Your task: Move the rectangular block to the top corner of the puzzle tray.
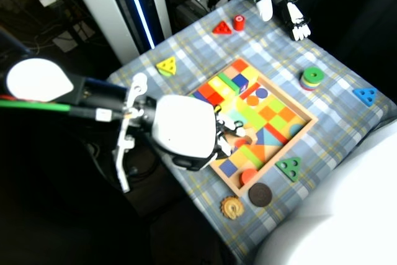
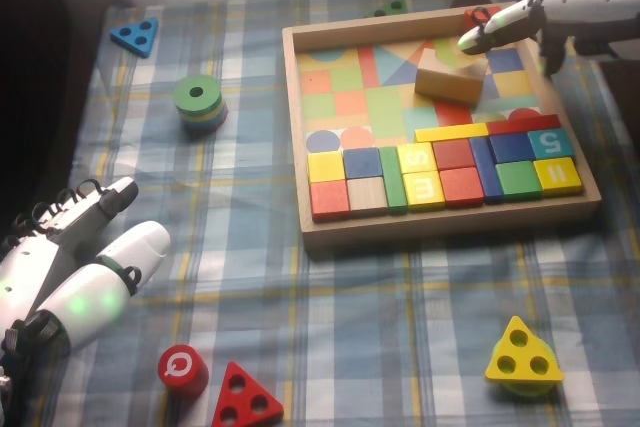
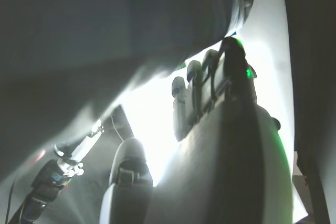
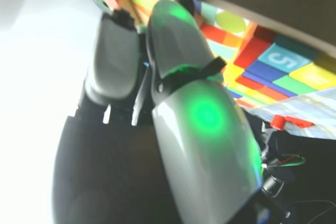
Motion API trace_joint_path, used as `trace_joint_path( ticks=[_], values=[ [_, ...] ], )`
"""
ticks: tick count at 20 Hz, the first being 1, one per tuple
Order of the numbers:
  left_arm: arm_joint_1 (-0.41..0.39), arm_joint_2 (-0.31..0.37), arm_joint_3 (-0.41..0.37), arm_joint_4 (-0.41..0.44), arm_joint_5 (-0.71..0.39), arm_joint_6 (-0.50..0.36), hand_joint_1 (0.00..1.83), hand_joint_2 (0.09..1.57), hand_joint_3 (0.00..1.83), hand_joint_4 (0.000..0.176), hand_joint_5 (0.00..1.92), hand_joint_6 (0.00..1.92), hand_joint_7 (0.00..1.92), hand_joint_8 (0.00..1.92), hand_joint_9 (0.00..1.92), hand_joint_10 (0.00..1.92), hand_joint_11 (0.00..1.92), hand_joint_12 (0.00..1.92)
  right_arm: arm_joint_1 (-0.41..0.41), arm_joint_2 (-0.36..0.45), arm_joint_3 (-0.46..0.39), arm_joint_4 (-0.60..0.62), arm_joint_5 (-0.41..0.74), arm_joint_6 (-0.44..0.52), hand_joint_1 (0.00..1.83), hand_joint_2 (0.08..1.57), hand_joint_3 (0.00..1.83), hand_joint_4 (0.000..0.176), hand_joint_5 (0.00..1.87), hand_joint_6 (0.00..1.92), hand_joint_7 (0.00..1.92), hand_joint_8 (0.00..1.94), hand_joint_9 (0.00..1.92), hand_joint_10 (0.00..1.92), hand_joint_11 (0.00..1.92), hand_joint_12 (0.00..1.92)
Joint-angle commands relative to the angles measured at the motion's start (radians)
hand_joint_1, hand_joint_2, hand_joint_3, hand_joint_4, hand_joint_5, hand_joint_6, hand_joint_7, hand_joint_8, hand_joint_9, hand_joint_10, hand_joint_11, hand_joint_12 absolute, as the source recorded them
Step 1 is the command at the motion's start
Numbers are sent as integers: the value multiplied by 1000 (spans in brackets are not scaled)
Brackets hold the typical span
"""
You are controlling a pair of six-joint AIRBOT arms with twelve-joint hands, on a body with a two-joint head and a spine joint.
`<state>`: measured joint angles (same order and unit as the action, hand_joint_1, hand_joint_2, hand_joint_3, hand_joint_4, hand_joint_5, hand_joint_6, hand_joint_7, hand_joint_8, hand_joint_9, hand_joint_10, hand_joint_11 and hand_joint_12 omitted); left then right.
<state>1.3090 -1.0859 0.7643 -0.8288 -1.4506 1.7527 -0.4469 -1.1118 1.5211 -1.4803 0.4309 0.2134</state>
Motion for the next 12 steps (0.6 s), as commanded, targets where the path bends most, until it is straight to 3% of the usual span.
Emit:
trace_joint_path(
  ticks=[1, 2, 3, 5, 7, 9, 10, 12],
  values=[
    [-6, 7, 2, 41, -106, -6, 0, 1258, 0, 68, 303, 0, 222, 0, 80, 2, 0, 0, 12, 3, 6, 19, -5, -5, 1732, 1140, 0, 13, 348, 0, 1270, 1941, 1513, 1921, 1581, 1921],
    [-7, 8, 2, 41, -106, -6, 0, 1253, 0, 65, 303, 1, 223, 1, 83, 3, 0, 0, 12, 3, 5, 17, -5, -5, 1734, 1137, 0, 17, 357, 3, 1249, 1941, 1495, 1921, 1567, 1921],
    [-7, 8, 2, 41, -106, -6, 0, 1256, 0, 61, 293, 0, 212, 0, 69, 0, 0, 0, 12, 5, -1, 18, -5, -5, 1749, 1134, 0, 0, 364, 4, 1248, 1941, 1493, 1921, 1567, 1921],
    [-6, 8, 2, 40, -106, -6, 0, 1261, 0, 61, 298, 2, 217, 3, 80, 6, 0, 0, 13, 16, -18, 18, -5, -5, 1757, 1132, 0, 0, 367, 3, 1251, 1941, 1488, 1921, 1560, 1921],
    [-6, 8, 2, 40, -106, -6, 0, 1263, 1, 60, 299, 3, 222, 4, 81, 6, 0, 0, 17, 26, -32, 15, -5, -5, 1747, 1134, 0, 1, 369, 3, 1260, 1941, 1494, 1921, 1567, 1921],
    [-6, 8, 2, 40, -106, -6, 0, 1262, 0, 69, 305, 4, 224, 4, 78, 4, 0, 0, 19, 30, -41, 8, -5, -5, 1728, 1144, 2, 16, 359, 0, 1250, 1941, 1481, 1921, 1549, 1921],
    [-6, 8, 2, 40, -106, -6, 0, 1270, 4, 54, 313, 7, 223, 3, 81, 5, 0, 0, 19, 32, -44, 7, -5, -5, 1747, 1142, 1, 0, 359, 0, 1226, 1941, 1460, 1921, 1525, 1921],
    [-6, 8, 2, 40, -105, -6, 0, 1266, 2, 47, 314, 6, 221, 2, 84, 6, 0, 0, 19, 33, -53, -3, -5, -5, 1747, 1137, 0, 1, 365, 1, 1218, 1941, 1437, 1921, 1500, 1921]
  ],
)
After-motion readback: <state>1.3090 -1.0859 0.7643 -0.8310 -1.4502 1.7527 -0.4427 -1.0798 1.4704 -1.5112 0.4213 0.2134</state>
